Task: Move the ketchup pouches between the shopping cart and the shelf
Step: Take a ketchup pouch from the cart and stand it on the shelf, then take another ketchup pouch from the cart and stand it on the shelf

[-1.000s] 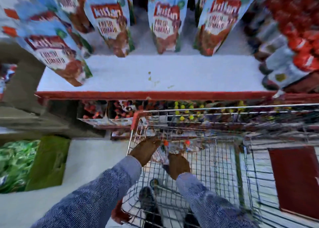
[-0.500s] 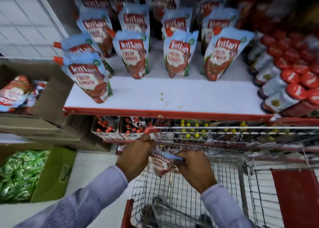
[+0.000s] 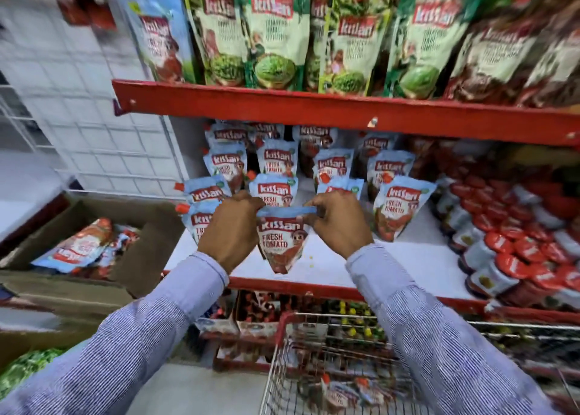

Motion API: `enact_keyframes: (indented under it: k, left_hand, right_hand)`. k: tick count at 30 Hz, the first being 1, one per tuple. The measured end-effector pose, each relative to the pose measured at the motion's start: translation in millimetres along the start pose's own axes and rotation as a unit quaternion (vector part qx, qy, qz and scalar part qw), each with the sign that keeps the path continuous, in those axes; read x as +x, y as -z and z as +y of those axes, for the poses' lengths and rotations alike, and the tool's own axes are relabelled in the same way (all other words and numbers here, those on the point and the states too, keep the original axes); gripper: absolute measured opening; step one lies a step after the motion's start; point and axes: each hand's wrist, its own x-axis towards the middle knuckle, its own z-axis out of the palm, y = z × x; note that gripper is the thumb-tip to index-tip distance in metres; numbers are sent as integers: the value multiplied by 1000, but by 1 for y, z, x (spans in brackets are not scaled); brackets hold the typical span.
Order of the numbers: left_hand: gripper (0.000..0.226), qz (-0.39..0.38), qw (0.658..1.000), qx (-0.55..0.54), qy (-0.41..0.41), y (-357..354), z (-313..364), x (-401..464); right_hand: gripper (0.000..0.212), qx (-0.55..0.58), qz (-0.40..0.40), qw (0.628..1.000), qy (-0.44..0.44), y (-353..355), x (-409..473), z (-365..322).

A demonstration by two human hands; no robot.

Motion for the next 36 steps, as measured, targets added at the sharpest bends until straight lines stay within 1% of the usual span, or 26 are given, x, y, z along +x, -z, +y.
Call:
enact_keyframes:
  k: [2, 4, 7, 10, 12, 14, 15, 16, 17, 18, 19, 20, 21, 22, 24, 25, 26, 28, 29, 31, 33, 36]
  left_hand:
    - [21, -19, 999, 20, 18, -14, -10, 9]
    - [20, -50, 997, 48, 32, -28, -22, 17]
    - [22, -85, 992, 77, 43, -45, -35, 22]
    - [30, -90, 992, 87, 35, -50, -37, 25]
    - [32, -70, 994, 75, 28, -45, -32, 24]
    - [38, -30, 998, 53, 15, -38, -22, 13]
    - [43, -6, 999, 46, -3, -39, -16, 2]
    - [44, 13, 998, 45, -32, -43, -10, -12]
    - [41, 21, 997, 43, -61, -52, -3, -30]
    - [37, 9, 996, 32, -84, -67, 3, -49]
    - [32, -32, 996, 7, -87, -83, 8, -68]
    - [29, -91, 993, -19, -71, -105, 14, -86]
    - [27, -153, 986, -33, -50, -130, 18, -102]
    - [26, -211, 976, -38, -34, -157, 22, -117]
    - [29, -302, 952, -43, -13, -210, 26, -144]
    - [33, -338, 940, -40, -10, -237, 28, -157]
    - [38, -367, 930, -33, -13, -263, 30, -167]
    - [49, -425, 905, -22, -12, -308, 33, -185]
    - [51, -442, 897, -15, -11, -324, 34, -190]
    - [46, -458, 889, -13, -3, -351, 37, -199]
    - [39, -455, 890, -22, 9, -363, 38, -202]
    - [35, -439, 898, -10, 23, -361, 38, -200]
  right_hand:
    - [7, 7, -13, 1000, -18, -18, 11, 5]
    - [11, 13, -25, 999, -37, -34, 18, 8]
    - [16, 9, -42, 998, -47, -51, 23, 18]
    - [17, 21, -53, 997, -49, -56, 28, 25]
    - [22, 55, -65, 995, -45, -54, 26, 28]
    - [34, 92, -64, 992, -59, -48, 13, 37]
    - [38, 105, -45, 991, -68, -45, 1, 46]
    - [37, 116, -14, 991, -72, -42, -15, 57]
    - [30, 125, 16, 989, -72, -41, -35, 70]
    - [21, 129, 34, 988, -72, -42, -59, 84]
    - [12, 120, 35, 989, -76, -45, -83, 97]
    - [4, 97, 13, 991, -89, -51, -107, 113]
    - [6, 67, -30, 991, -112, -60, -130, 130]
    - [10, 35, -93, 985, -143, -72, -153, 147]
    - [19, -33, -227, 951, -209, -99, -193, 176]
    - [23, -63, -279, 932, -224, -113, -211, 189]
    - [28, -83, -313, 919, -223, -127, -226, 201]
    - [33, -102, -353, 907, -205, -154, -249, 220]
    - [34, -116, -363, 904, -196, -165, -256, 226]
    - [33, -142, -373, 899, -181, -185, -267, 239]
    - [25, -158, -362, 901, -179, -198, -269, 248]
    - [24, -163, -349, 909, -160, -194, -260, 249]
